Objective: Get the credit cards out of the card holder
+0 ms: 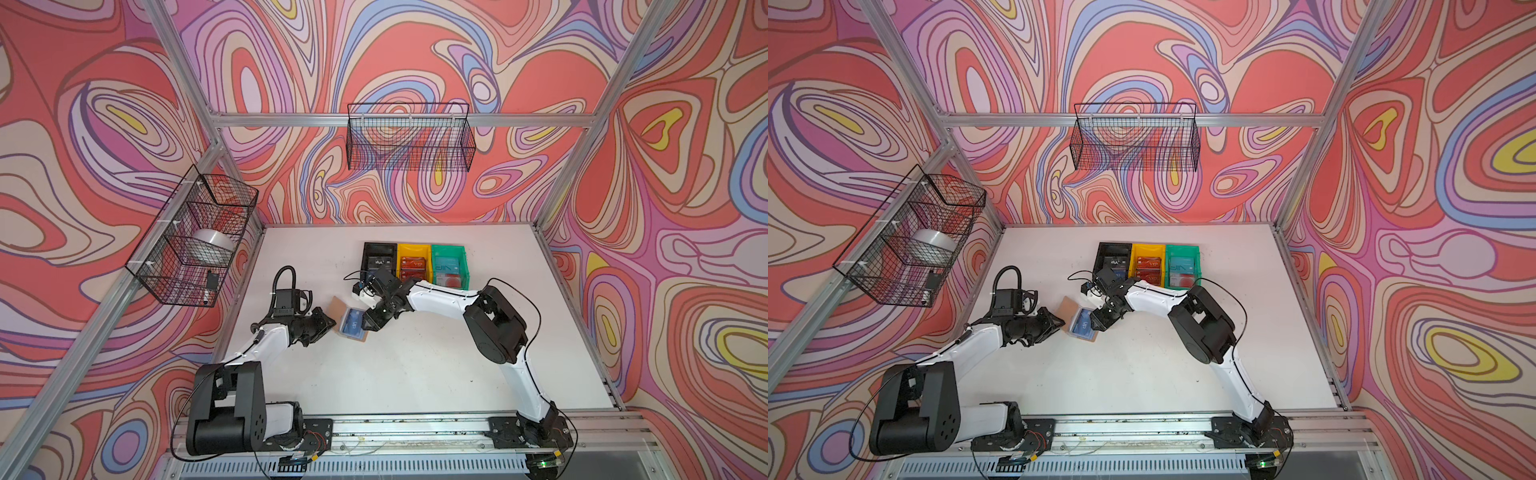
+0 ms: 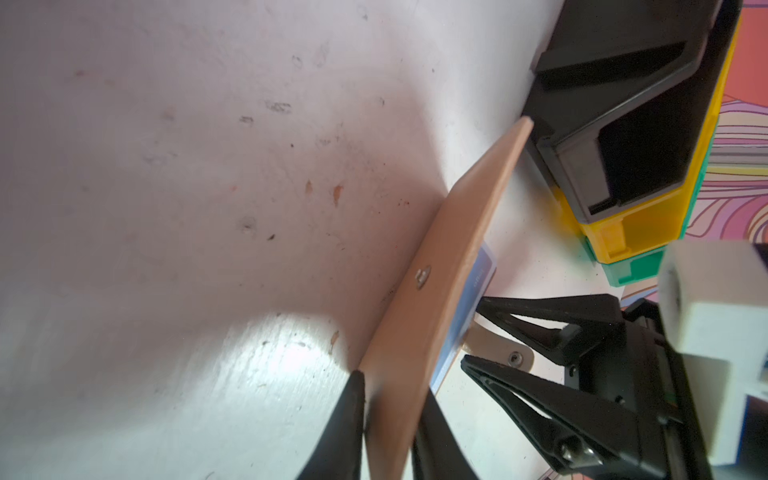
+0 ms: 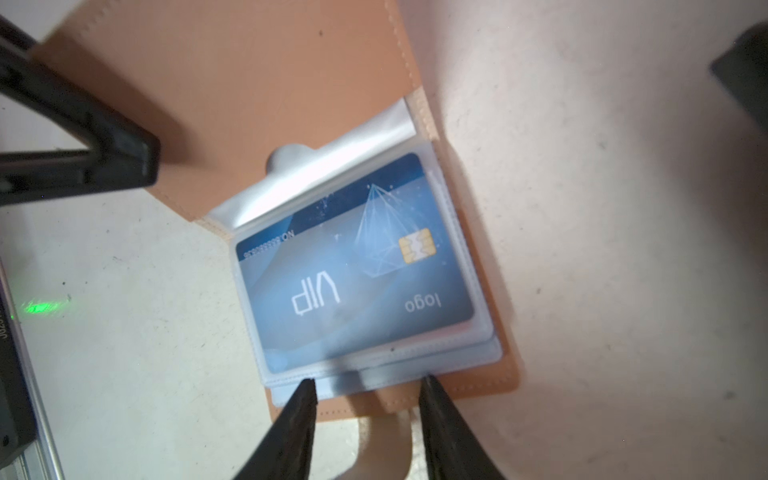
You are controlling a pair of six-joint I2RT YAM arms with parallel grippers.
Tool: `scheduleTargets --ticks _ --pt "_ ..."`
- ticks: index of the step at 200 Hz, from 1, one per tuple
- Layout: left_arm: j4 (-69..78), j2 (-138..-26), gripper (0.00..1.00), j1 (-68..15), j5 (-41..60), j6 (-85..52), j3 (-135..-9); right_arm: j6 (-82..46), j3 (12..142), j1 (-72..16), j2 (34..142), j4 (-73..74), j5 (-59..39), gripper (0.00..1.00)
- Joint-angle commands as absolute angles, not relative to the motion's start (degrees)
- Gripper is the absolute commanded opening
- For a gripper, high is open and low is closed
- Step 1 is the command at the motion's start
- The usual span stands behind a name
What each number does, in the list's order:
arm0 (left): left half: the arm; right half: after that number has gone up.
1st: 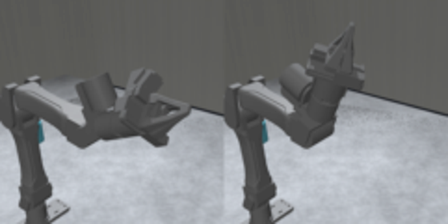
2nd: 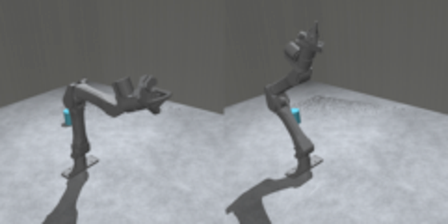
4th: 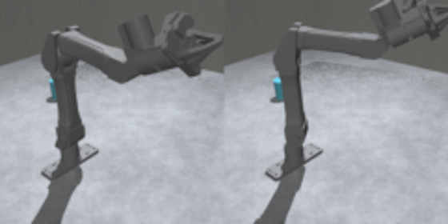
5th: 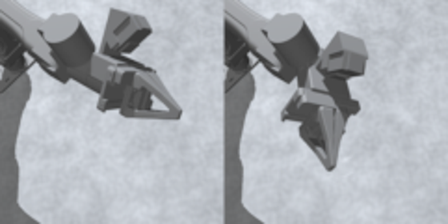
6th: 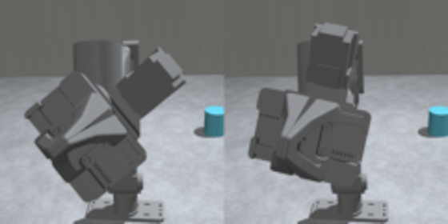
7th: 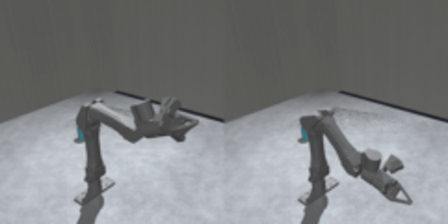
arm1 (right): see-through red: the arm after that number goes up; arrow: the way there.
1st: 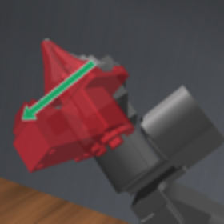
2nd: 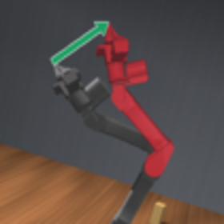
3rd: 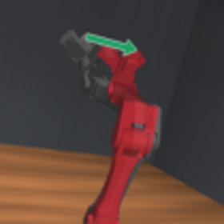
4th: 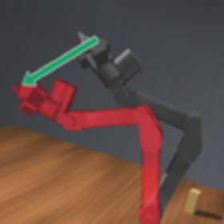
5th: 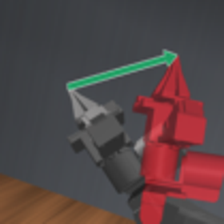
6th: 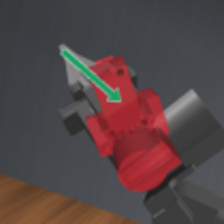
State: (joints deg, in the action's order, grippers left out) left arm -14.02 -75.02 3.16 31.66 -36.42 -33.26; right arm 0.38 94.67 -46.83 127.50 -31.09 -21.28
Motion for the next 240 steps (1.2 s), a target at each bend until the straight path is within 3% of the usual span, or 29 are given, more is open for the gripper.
scheduleTargets --ticks 1,63,90,116,240 --pt "-18.9 -72.8 0.26 3.3 30.0 -35.8 -35.1 0.9 93.9 -46.3 127.8 -37.2 -17.6 0.44" --pt "-32.6 -61.5 0.27 3.3 22.5 -34.7 -41.7 0.8 93.3 -46.2 127.8 -36.3 -18.4 0.44" --pt "-28.6 -59.5 0.26 3.3 28.9 -36.2 -40.9 0.7 93.2 -46.3 127.8 -35.9 -18.5 0.43" --pt "-16.7 -63.2 0.25 2.8 36.8 -41.1 -36.7 0.5 93.4 -46.3 128.2 -35.7 -18.3 0.43" --pt "-2.8 -84.2 0.25 -0.3 34.5 -42.5 -36.2 1.1 90.0 -45.9 125.0 -36.6 -13.2 0.38"
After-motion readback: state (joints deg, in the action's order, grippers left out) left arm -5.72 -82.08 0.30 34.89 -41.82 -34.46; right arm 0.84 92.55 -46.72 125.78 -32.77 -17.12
